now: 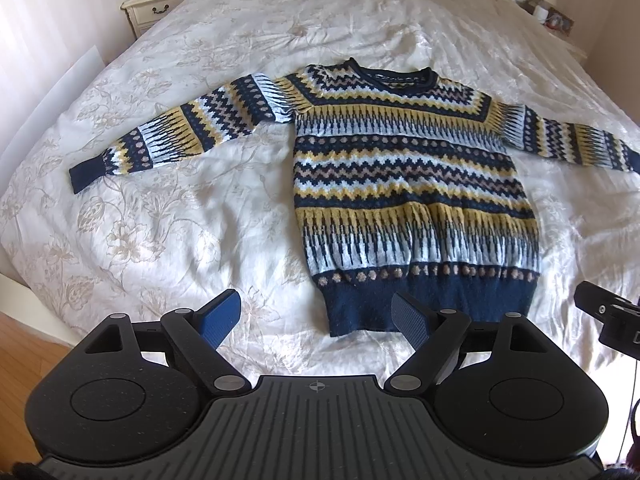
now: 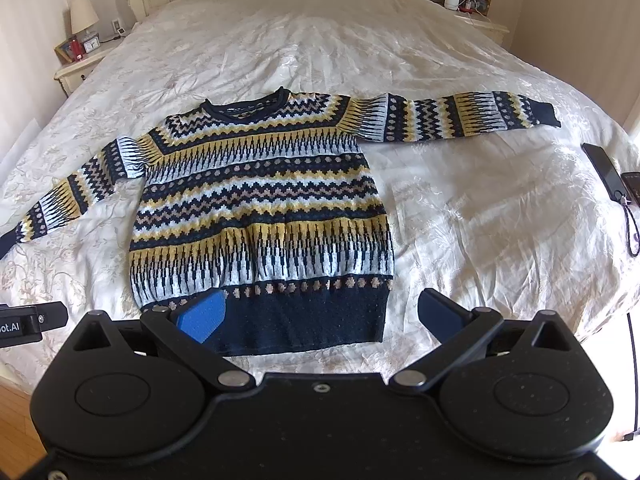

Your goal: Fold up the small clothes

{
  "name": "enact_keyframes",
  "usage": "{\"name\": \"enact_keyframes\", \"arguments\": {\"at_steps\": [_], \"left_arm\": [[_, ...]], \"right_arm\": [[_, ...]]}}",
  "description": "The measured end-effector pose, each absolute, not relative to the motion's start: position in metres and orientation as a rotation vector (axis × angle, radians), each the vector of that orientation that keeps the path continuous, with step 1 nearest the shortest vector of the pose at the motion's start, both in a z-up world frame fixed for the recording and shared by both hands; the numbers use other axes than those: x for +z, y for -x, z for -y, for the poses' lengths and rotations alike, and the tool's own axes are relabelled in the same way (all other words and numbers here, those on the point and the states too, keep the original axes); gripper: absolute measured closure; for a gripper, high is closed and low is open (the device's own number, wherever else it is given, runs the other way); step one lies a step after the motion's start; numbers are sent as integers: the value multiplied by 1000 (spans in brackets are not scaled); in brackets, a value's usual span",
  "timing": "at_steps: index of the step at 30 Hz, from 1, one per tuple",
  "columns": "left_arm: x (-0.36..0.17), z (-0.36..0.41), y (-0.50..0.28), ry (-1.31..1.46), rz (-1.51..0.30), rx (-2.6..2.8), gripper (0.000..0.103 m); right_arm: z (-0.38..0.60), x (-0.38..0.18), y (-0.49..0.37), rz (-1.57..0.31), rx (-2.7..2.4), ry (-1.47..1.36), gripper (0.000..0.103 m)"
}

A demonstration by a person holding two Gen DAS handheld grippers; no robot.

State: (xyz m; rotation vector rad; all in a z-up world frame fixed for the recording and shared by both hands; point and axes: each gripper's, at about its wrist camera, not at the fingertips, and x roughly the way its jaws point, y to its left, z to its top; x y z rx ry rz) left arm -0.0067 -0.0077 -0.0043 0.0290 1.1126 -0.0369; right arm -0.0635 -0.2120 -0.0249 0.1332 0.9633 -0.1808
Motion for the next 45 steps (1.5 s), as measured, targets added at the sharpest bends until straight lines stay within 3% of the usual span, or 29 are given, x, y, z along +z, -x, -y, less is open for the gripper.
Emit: {"name": "enact_keyframes", "arguments": {"at_steps": [45], "left_arm": [[-19,23,-20,-15,-1121,-9,21]], "right_arm": [[238,-42,32,-997,-128,-200,1]]}}
